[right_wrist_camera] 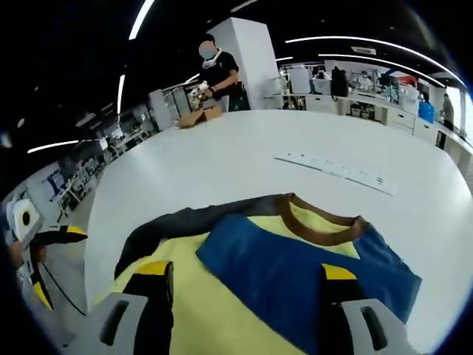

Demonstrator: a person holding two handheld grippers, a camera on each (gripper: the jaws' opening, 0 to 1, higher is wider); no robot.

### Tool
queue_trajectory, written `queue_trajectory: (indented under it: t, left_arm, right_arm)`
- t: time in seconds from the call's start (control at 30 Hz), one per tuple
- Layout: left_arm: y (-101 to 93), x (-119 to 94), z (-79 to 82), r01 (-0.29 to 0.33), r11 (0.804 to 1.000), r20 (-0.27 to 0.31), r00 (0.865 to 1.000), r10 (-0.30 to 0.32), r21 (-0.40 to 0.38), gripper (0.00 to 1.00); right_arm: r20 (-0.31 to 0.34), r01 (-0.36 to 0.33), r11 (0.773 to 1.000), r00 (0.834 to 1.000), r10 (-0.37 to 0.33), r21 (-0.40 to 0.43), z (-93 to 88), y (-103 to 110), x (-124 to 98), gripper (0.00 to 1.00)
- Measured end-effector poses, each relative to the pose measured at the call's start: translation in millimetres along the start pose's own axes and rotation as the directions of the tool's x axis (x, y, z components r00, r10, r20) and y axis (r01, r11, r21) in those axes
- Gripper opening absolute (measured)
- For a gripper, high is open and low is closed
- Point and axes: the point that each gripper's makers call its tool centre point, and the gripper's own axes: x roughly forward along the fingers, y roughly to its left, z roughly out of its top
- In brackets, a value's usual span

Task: Fold the garment on the visible template until the final outline fits inside the template.

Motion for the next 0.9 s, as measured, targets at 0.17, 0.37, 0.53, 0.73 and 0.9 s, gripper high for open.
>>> queue_trajectory:
  t: [0.17, 0.37, 0.53, 0.73, 0.9]
  left_arm:
    - [-0.3, 0, 0.2, 0.001, 1.0, -0.002, 1.0, -0.001, 0.004, 0.99]
    - [-1.1, 0, -0.4, 0.002, 1.0, -0.004, 1.0, -0.002, 0.004, 0.99]
    - [-1.6, 0, 1.2, 0.0, 1.0, 0.0, 1.0, 0.0, 0.009, 0.99]
    - [-2.4, -1, 5.4, 0.002, 1.0, 0.009, 1.0, -0.002, 0.021, 0.99]
    - [-1.5, -1, 4.4, -0.001, 1.0, 0.004, 1.0, 0.001, 0.02, 0.99]
  right_arm:
    - [-0.005, 0.027, 1.0, 1.0, -0.027, -0.001, -6.8, -14, -14, 0.75]
    - [-0.001, 0.071, 0.997, 0.997, -0.071, 0.005, -16.3, -35, -35, 0.74]
    - [0.0, 0.1, 0.995, 0.995, -0.1, 0.012, -26.7, -49, -49, 0.73]
    - [0.001, 0.137, 0.991, 0.991, -0.137, 0.009, -39.9, -65, -63, 0.74]
    - [-0.005, 0.164, 0.986, 0.986, -0.164, -0.009, -51.7, -78, -76, 0.67]
